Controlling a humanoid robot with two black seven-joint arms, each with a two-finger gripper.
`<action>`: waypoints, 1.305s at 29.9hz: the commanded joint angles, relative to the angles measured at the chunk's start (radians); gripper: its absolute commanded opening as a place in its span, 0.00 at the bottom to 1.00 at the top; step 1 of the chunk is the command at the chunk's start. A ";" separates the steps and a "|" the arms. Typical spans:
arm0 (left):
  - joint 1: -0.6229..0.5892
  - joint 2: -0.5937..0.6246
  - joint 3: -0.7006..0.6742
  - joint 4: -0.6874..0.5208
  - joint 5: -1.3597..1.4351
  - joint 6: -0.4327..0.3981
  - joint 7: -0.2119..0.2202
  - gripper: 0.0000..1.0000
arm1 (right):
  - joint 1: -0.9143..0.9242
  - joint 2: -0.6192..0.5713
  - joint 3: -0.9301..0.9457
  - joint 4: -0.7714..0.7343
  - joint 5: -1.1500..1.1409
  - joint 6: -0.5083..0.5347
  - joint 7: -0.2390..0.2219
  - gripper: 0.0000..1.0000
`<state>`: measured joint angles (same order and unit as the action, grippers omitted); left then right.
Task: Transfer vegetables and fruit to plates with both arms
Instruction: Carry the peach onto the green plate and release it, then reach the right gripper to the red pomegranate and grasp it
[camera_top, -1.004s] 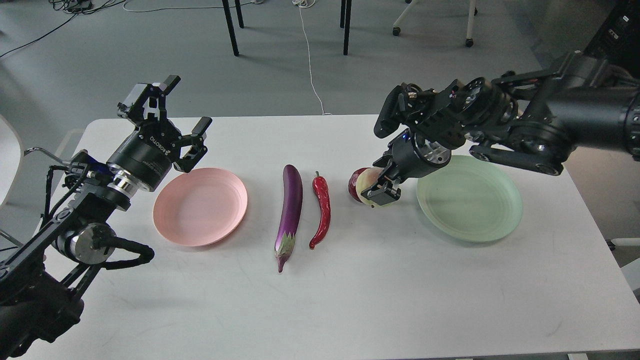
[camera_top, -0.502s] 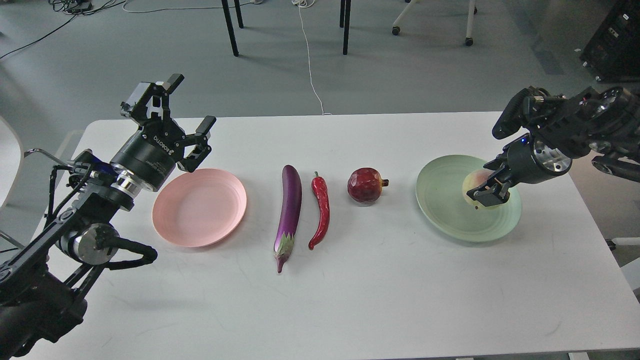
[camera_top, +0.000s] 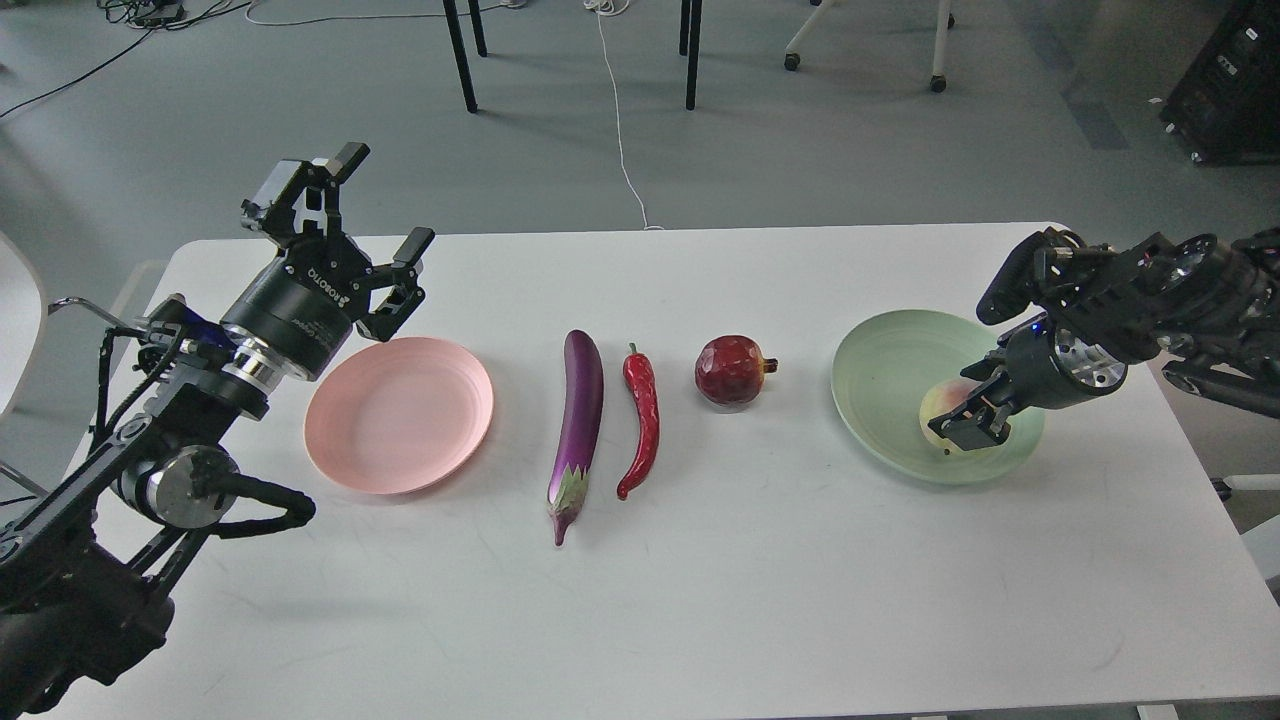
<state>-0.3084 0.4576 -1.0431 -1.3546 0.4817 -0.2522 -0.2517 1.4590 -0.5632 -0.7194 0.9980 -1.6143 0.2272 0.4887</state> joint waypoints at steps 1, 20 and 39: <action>0.000 0.003 0.000 0.000 0.000 -0.001 0.000 0.99 | -0.006 -0.003 0.012 0.002 0.002 0.000 0.000 0.91; 0.012 0.003 -0.001 -0.001 0.000 -0.005 0.000 0.99 | 0.089 0.344 0.074 -0.157 0.168 -0.002 0.000 0.96; 0.032 0.006 -0.018 -0.001 0.002 -0.007 0.000 0.99 | -0.062 0.563 0.058 -0.415 0.166 -0.132 0.000 0.96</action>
<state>-0.2824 0.4632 -1.0581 -1.3562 0.4832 -0.2580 -0.2516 1.4015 -0.0103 -0.6530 0.6104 -1.4467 0.1057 0.4887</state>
